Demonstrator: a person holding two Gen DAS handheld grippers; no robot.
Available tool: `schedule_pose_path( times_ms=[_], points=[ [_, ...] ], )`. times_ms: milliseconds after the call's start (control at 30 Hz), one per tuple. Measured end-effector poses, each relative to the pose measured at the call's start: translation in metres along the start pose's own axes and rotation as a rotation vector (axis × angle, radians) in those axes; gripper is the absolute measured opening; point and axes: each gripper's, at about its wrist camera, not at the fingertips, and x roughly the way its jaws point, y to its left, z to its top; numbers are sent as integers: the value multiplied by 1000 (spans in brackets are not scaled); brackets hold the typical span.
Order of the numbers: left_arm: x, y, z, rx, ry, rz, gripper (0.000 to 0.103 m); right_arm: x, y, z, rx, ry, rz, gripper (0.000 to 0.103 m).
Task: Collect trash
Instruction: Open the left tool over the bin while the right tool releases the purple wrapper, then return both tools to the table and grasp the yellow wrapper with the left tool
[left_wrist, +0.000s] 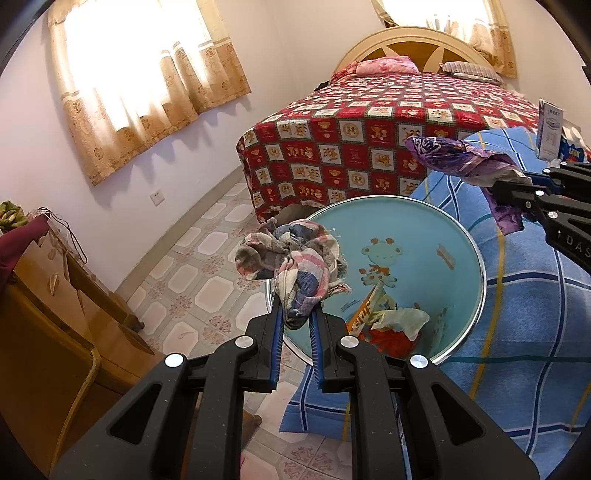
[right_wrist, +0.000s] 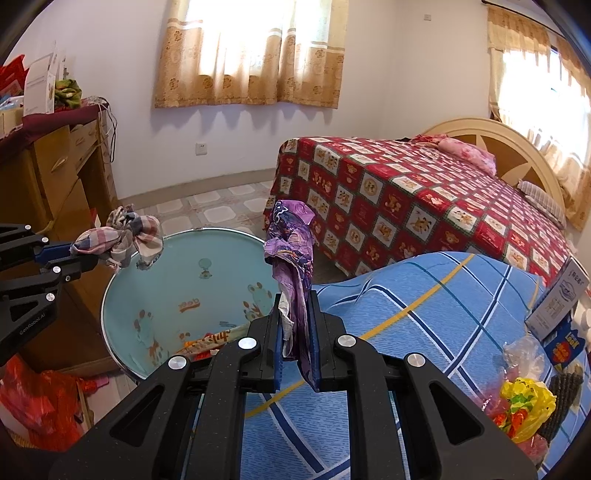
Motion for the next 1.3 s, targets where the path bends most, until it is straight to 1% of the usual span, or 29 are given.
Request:
schedule_pose_path(
  times_ms=[267, 300, 367, 433, 500, 567, 633, 700, 833, 933, 1000, 1167, 1233, 1300],
  points=[
    [2, -5, -1, 0, 0, -16, 13, 3, 4, 1, -9, 3, 12, 12],
    [3, -6, 0, 0, -1, -18, 17, 3, 5, 1, -10, 4, 14, 12],
    [3, -6, 0, -8, -4, -18, 21, 6, 7, 1, -16, 13, 29, 14],
    [1, -7, 0, -6, -8, -22, 39, 7, 10, 0, -24, 11, 44, 19],
    [0, -7, 0, -7, -17, -12, 45, 8, 11, 0, -22, 7, 49, 39],
    [-1, -6, 0, -13, -17, -13, 47, 9, 10, 0, -14, 8, 53, 44],
    [-1, -5, 1, -20, -18, -7, 58, 9, 11, -1, -12, 9, 52, 46],
    [-1, -5, 1, -24, -18, -1, 65, 9, 12, -1, -14, 9, 51, 51],
    [-4, -6, 1, -29, -26, 11, 78, 5, 13, -3, -21, 4, 37, 57],
    [-5, -7, 1, -33, -27, 8, 80, 0, 11, -5, -18, -3, 16, 66],
    [-7, -7, 0, -40, -24, -4, 80, -7, 8, -7, -9, -5, -4, 69],
    [-8, -18, -2, -33, -15, -38, 82, -23, -6, -14, 29, -6, -45, 72],
    [-9, -25, -3, -24, -15, -47, 87, -35, -14, -20, 52, -7, -63, 73],
    [-11, -34, -3, -7, -20, -56, 87, -50, -23, -28, 69, -8, -87, 76]
  ],
)
